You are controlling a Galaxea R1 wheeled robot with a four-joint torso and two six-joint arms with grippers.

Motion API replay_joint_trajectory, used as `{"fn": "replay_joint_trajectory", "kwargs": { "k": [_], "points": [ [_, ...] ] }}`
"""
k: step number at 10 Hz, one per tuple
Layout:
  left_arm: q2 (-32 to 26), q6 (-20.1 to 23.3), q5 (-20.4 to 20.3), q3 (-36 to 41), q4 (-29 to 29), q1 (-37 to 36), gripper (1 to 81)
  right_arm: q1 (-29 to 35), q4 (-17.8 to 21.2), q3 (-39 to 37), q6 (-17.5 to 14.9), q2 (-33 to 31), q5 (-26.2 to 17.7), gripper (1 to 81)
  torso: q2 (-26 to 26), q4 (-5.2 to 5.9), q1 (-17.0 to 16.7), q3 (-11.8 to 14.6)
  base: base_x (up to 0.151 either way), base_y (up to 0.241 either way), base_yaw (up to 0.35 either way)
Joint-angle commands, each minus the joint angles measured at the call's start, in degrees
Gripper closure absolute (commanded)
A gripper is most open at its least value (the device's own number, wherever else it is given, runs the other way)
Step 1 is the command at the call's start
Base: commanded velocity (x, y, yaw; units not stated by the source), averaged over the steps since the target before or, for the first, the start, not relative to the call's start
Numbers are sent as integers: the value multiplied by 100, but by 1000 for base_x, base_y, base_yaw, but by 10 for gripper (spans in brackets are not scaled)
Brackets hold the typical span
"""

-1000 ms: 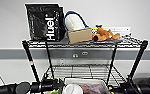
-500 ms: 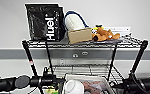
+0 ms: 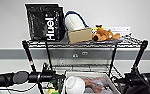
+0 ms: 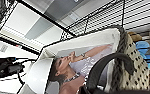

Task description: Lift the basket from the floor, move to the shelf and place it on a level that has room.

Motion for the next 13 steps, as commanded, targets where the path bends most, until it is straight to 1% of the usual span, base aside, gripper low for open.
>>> {"fn": "replay_joint_trajectory", "kwargs": {
  "k": [1, 4, 6, 8, 9, 10, 12, 13],
  "points": [
    [-88, -78, -119, 199, -11, -1165, 811, 1133, 93, 132, 221, -46, 157, 811, 0, 0, 0, 0, 0, 0, 0],
    [-79, -166, -110, 129, 14, -1369, 811, 1336, 50, 105, 344, 15, 148, 811, 0, 0, 0, -2, 0, 0, 0],
    [-53, -158, -171, -3, 138, -1368, 811, 1300, -197, -70, 336, 130, 183, 811, 0, 0, 2, -2, 0, 0, 0],
    [26, -158, -444, -240, 718, -1368, 811, 1283, -548, -387, 336, 376, 333, 811, 0, 0, 2, -2, 0, 0, 0],
    [158, -158, -470, -442, 833, -1368, 811, 1257, -741, -536, 336, 525, 561, 811, 0, 0, 2, -2, 0, 0, 0],
    [376, -158, -479, -818, 841, -1377, 811, 1256, -812, -868, 336, 752, 667, 811, 2, 0, 2, -5, 0, 0, 0],
    [720, -158, -479, -1364, 841, -1412, 811, 1239, -943, -1344, 336, 1174, 701, 811, 2, 0, 2, -5, 0, 0, 0],
    [877, -158, -462, -1574, 842, -1456, 811, 1239, -988, -1580, 336, 1384, 806, 811, 2, 0, 5, -5, 0, 0, 0]
  ]
}}
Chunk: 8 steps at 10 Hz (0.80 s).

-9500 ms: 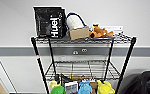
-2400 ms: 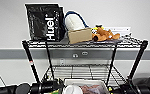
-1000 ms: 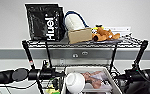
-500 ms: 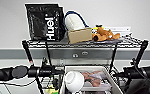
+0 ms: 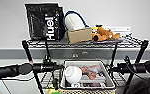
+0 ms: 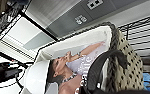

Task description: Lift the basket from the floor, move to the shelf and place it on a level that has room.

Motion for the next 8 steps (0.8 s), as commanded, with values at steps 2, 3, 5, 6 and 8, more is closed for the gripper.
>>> {"fn": "replay_joint_trajectory", "kwargs": {
  "k": [2, 3, 5, 6, 8],
  "points": [
    [671, 101, -324, -957, 159, -1100, 811, 820, -285, -1010, 10, 834, 663, 811, 0, 0, 0, -2, 0, 0, 0],
    [830, 101, -307, -1196, 159, -1170, 811, 820, -355, -1285, 10, 1020, 760, 811, 0, 0, 0, -2, 0, 0, 0],
    [1066, 101, -298, -1695, 159, -1267, 811, 846, -426, -1670, 10, 1266, 839, 811, 2, 0, 2, -5, 0, 0, 0],
    [1189, 101, -289, -1924, 150, -1328, 811, 899, -426, -1925, -16, 1415, 945, 811, 4, 0, 5, -6, 0, 0, 0],
    [1507, 101, -157, -2321, 159, -1373, 811, 1004, -417, -2322, -25, 1653, 954, 811, 6, 0, 6, -6, 0, 0, 0]
  ]
}}
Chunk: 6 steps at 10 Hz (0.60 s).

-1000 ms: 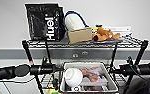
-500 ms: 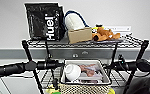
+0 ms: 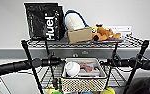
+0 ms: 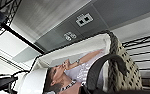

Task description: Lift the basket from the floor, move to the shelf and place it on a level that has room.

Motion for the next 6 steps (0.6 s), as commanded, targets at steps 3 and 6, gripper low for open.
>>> {"fn": "replay_joint_trajectory", "kwargs": {
  "k": [3, 6],
  "points": [
    [778, 101, -216, -992, 173, -1318, 811, 1241, -94, -850, -23, 576, 565, 811, 2, 0, 2, -2, 0, 0, 0],
    [1243, 101, -128, -1510, 173, -1318, 811, 1285, -85, -1157, 3, 638, 671, 811, 5, 0, 7, -7, 0, 0, 0]
  ]
}}
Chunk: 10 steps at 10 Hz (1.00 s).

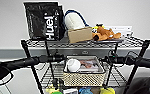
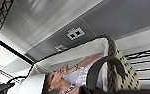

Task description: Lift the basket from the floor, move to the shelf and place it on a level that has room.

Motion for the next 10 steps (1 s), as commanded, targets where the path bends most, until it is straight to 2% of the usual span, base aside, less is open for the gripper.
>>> {"fn": "replay_joint_trajectory", "kwargs": {
  "k": [1, 6, 10],
  "points": [
    [445, 98, -252, -381, 104, -1213, 811, 1239, -36, -189, 46, 64, 558, 811, 0, 0, 0, 0, 0, 0, 0],
    [1016, 81, -270, -1251, 87, -1169, 811, 1125, -45, -839, 46, 485, 514, 811, 5, 0, 4, 0, 0, 0, 0],
    [973, 72, -156, -1330, 96, -1169, 811, 843, -36, -919, 46, 538, 611, 811, 5, 0, 6, 0, 0, 0, 0]
  ]
}}
